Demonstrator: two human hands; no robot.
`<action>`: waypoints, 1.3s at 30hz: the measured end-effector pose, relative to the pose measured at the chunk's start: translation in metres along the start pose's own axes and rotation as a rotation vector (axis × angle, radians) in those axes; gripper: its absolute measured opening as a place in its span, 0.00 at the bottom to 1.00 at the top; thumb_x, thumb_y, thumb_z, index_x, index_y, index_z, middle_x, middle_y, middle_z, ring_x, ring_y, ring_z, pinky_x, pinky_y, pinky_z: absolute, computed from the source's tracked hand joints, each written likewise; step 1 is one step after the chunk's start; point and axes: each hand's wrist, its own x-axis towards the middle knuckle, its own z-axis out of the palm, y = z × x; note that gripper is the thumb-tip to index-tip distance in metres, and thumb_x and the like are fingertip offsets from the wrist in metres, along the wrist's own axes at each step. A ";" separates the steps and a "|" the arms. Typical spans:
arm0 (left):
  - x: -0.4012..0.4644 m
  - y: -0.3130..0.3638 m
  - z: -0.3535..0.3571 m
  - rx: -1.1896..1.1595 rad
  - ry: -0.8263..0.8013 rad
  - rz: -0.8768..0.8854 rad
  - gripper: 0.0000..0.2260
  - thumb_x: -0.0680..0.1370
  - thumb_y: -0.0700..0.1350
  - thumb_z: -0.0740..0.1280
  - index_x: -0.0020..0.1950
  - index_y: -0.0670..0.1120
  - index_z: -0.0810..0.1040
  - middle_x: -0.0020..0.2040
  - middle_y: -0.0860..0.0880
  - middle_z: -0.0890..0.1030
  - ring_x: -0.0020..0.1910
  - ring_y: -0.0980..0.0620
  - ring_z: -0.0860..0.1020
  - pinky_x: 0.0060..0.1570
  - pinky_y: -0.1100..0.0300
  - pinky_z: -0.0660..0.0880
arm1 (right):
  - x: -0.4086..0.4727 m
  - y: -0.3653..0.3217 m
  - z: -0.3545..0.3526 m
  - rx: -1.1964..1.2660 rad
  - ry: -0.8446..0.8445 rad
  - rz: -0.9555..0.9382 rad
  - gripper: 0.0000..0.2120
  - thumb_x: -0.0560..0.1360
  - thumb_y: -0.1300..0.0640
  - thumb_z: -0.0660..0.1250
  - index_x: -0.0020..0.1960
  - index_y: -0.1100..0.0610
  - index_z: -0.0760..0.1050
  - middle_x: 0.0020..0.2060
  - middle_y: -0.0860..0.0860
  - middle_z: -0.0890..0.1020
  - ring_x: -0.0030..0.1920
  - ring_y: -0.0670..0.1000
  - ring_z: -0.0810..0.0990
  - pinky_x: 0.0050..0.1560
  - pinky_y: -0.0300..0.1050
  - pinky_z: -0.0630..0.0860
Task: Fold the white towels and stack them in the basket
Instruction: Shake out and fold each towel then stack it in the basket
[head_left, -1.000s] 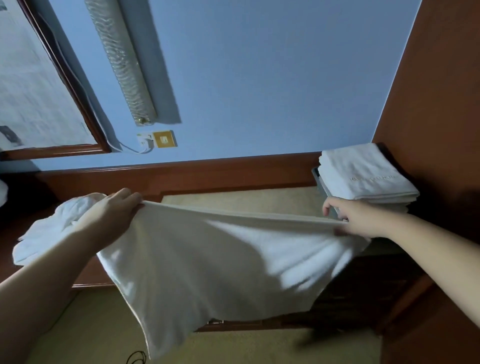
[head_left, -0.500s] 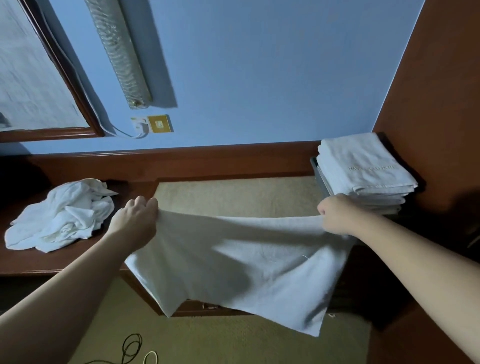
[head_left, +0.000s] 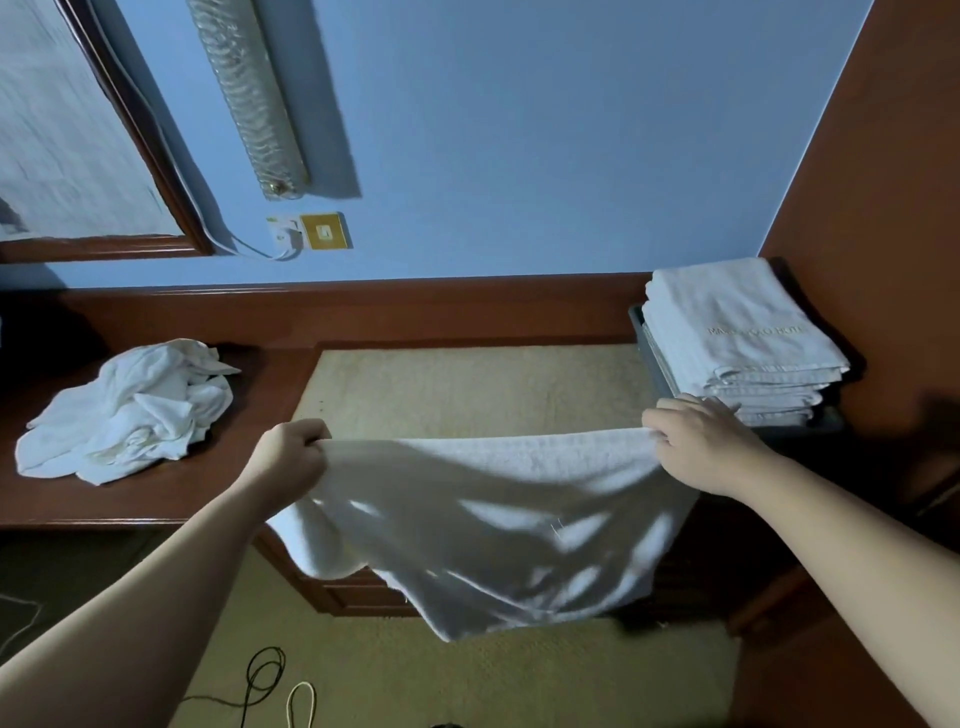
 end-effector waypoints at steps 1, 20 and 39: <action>-0.003 -0.004 -0.004 0.006 -0.011 0.048 0.06 0.68 0.38 0.61 0.33 0.45 0.76 0.29 0.45 0.75 0.32 0.47 0.71 0.34 0.57 0.68 | -0.003 0.002 -0.004 -0.006 0.013 -0.041 0.07 0.74 0.49 0.50 0.38 0.48 0.62 0.38 0.46 0.69 0.45 0.52 0.70 0.48 0.51 0.63; 0.084 -0.045 0.028 0.561 -0.066 0.383 0.34 0.72 0.80 0.52 0.30 0.49 0.67 0.25 0.54 0.71 0.25 0.53 0.72 0.27 0.57 0.68 | 0.090 0.016 0.056 -0.090 -0.047 -0.099 0.34 0.71 0.22 0.28 0.40 0.47 0.61 0.40 0.47 0.80 0.46 0.59 0.84 0.39 0.50 0.69; 0.457 -0.042 0.140 0.696 -0.378 0.170 0.30 0.74 0.79 0.54 0.42 0.53 0.70 0.37 0.51 0.78 0.34 0.53 0.76 0.30 0.57 0.69 | 0.444 0.071 0.129 -0.079 -0.267 0.116 0.17 0.86 0.40 0.48 0.46 0.49 0.64 0.38 0.49 0.75 0.38 0.50 0.76 0.40 0.51 0.71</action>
